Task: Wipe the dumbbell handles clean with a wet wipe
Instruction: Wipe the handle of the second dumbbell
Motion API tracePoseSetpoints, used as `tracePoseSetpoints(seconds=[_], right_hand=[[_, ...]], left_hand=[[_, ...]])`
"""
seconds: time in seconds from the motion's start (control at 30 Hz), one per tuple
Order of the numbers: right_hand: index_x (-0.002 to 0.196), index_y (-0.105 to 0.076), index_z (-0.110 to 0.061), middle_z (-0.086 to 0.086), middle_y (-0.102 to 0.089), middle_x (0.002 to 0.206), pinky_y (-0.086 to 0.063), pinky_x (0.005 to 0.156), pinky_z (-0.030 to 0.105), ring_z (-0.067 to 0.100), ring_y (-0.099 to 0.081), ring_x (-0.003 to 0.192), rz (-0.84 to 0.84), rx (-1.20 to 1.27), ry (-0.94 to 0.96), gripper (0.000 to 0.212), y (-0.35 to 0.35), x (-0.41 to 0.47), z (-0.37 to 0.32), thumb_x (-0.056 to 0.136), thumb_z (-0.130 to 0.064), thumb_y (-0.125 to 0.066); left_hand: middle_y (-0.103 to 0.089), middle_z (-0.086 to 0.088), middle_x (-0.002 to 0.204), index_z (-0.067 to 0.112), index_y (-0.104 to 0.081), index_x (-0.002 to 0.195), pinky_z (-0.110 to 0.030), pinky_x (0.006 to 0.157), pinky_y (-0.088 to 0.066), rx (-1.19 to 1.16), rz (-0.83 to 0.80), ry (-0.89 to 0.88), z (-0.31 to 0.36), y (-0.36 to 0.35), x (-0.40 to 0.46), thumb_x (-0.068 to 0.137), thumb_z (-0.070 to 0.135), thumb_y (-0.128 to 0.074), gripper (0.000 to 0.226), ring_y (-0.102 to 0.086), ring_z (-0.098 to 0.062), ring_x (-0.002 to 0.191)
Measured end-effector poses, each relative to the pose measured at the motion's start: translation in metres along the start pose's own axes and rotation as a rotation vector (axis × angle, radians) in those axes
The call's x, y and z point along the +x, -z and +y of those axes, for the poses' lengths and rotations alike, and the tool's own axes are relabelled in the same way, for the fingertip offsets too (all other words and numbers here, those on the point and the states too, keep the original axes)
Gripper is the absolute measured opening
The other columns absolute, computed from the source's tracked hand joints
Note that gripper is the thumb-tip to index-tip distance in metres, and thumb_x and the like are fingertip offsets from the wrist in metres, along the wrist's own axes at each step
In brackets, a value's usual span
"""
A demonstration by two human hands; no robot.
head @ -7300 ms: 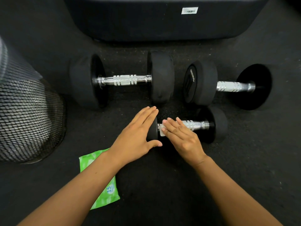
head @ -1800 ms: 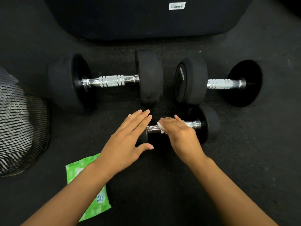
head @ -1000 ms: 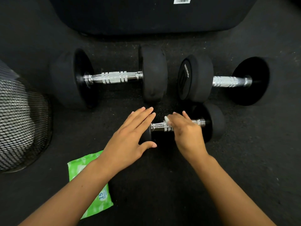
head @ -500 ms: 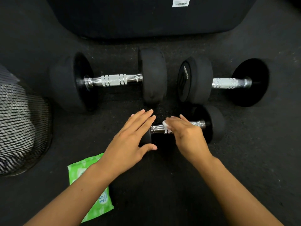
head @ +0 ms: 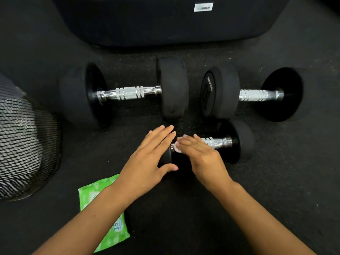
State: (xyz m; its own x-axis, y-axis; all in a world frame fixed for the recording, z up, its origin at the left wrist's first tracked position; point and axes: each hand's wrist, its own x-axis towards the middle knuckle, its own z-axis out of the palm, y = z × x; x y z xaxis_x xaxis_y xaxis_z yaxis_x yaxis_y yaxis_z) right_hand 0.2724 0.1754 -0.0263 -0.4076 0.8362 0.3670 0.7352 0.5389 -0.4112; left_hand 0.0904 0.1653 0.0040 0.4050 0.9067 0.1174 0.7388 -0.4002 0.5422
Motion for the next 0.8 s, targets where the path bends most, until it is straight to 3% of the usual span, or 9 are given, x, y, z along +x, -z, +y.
tracePoseSetpoints(seconds=[0.17, 0.23, 0.3, 0.4, 0.53, 0.7, 0.8], right_hand=[[0.109, -0.066, -0.001, 0.013, -0.067, 0.112, -0.035, 0.104, 0.039, 0.027, -0.060, 0.109, -0.056, -0.009, -0.017, 0.036, -0.008, 0.007, -0.015, 0.083, -0.017, -0.046], [0.109, -0.066, -0.002, 0.012, -0.065, 0.115, -0.037, 0.104, 0.040, 0.026, -0.058, 0.112, -0.043, -0.024, 0.037, 0.030, 0.000, -0.003, -0.004, 0.084, -0.009, -0.052], [0.106, -0.067, -0.002, 0.012, -0.068, 0.109, -0.040, 0.100, 0.044, 0.027, -0.062, 0.107, -0.006, -0.038, -0.019, 0.030, 0.006, 0.001, 0.006, 0.080, 0.001, -0.054], [0.101, -0.068, 0.000, 0.013, -0.070, 0.099, -0.042, 0.095, 0.049, 0.028, -0.066, 0.097, 0.025, -0.017, -0.113, 0.028, 0.003, 0.014, -0.004, 0.080, 0.001, -0.050], [0.104, -0.067, -0.001, 0.012, -0.068, 0.108, -0.040, 0.098, 0.049, 0.026, -0.062, 0.105, -0.001, -0.059, -0.044, 0.037, 0.015, -0.010, 0.005, 0.071, 0.013, -0.057], [0.097, -0.068, 0.000, 0.013, -0.070, 0.092, -0.032, 0.099, 0.041, 0.029, -0.067, 0.089, 0.052, -0.024, -0.243, 0.031, 0.019, 0.011, 0.019, 0.086, -0.009, -0.040], [0.105, -0.067, -0.001, 0.013, -0.068, 0.106, -0.037, 0.101, 0.043, 0.027, -0.063, 0.104, 0.027, -0.069, -0.179, 0.033, 0.015, -0.007, 0.011, 0.078, 0.008, -0.051]], left_hand=[[-0.024, 0.009, 0.150, 0.015, -0.033, 0.143, -0.027, 0.115, -0.007, -0.003, -0.005, 0.012, -0.001, -0.001, 0.000, 0.074, 0.036, -0.074, 0.083, -0.011, -0.005, 0.141], [-0.023, 0.010, 0.150, 0.016, -0.032, 0.143, -0.026, 0.115, -0.005, 0.000, -0.012, 0.008, 0.000, 0.000, 0.000, 0.075, 0.038, -0.072, 0.082, -0.010, -0.004, 0.141], [-0.021, 0.011, 0.150, 0.016, -0.031, 0.143, -0.025, 0.115, -0.004, 0.003, -0.009, 0.009, 0.000, 0.000, 0.000, 0.076, 0.037, -0.071, 0.082, -0.008, -0.003, 0.140], [-0.021, 0.011, 0.150, 0.016, -0.032, 0.143, -0.026, 0.115, -0.005, -0.002, -0.004, 0.013, 0.000, 0.001, 0.000, 0.075, 0.036, -0.072, 0.082, -0.009, -0.004, 0.140], [-0.023, 0.010, 0.150, 0.016, -0.034, 0.143, -0.027, 0.115, -0.006, -0.004, -0.006, 0.009, 0.000, 0.001, -0.001, 0.075, 0.037, -0.072, 0.081, -0.011, -0.005, 0.140], [-0.023, 0.010, 0.150, 0.016, -0.033, 0.143, -0.022, 0.115, -0.002, -0.010, 0.006, 0.009, 0.000, 0.002, 0.000, 0.075, 0.035, -0.072, 0.081, -0.009, -0.003, 0.140], [-0.021, 0.013, 0.150, 0.018, -0.031, 0.143, -0.021, 0.115, -0.001, -0.021, -0.004, 0.014, 0.000, 0.001, -0.001, 0.075, 0.035, -0.073, 0.082, -0.008, -0.001, 0.140]])
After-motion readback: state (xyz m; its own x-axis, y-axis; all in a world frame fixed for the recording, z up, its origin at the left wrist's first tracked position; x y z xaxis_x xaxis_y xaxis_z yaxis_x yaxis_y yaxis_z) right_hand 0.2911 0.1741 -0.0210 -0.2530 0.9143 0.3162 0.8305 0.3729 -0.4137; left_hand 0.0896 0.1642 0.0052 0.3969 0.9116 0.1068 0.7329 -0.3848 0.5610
